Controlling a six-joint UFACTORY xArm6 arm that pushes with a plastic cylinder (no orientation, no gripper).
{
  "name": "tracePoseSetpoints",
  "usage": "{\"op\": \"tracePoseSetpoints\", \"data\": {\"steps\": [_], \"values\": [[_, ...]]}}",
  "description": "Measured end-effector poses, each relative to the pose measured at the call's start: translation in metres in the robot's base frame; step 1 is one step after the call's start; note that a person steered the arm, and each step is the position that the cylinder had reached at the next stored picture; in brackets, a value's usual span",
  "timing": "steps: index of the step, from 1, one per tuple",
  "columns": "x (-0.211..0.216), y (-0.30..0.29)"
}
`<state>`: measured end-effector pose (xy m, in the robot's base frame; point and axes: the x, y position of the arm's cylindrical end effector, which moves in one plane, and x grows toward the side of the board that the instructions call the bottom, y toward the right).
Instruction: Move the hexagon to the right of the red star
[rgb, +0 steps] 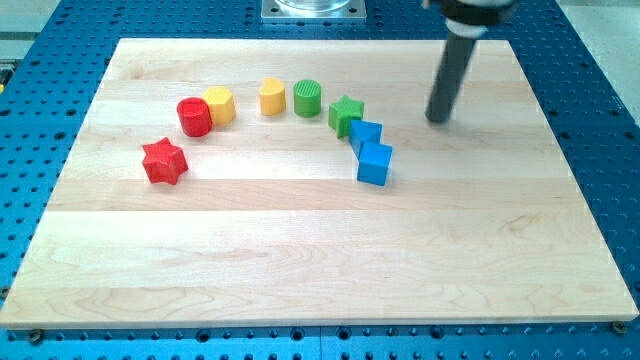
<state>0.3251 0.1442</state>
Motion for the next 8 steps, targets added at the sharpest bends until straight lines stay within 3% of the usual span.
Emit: {"op": "tracePoseSetpoints", "data": {"steps": [1,3,5,6,8], "values": [[-0.02,-0.083],[-0.008,-0.254],[-0.018,-0.273],[-0.046,-0.283],[0.07,-0.291]]}}
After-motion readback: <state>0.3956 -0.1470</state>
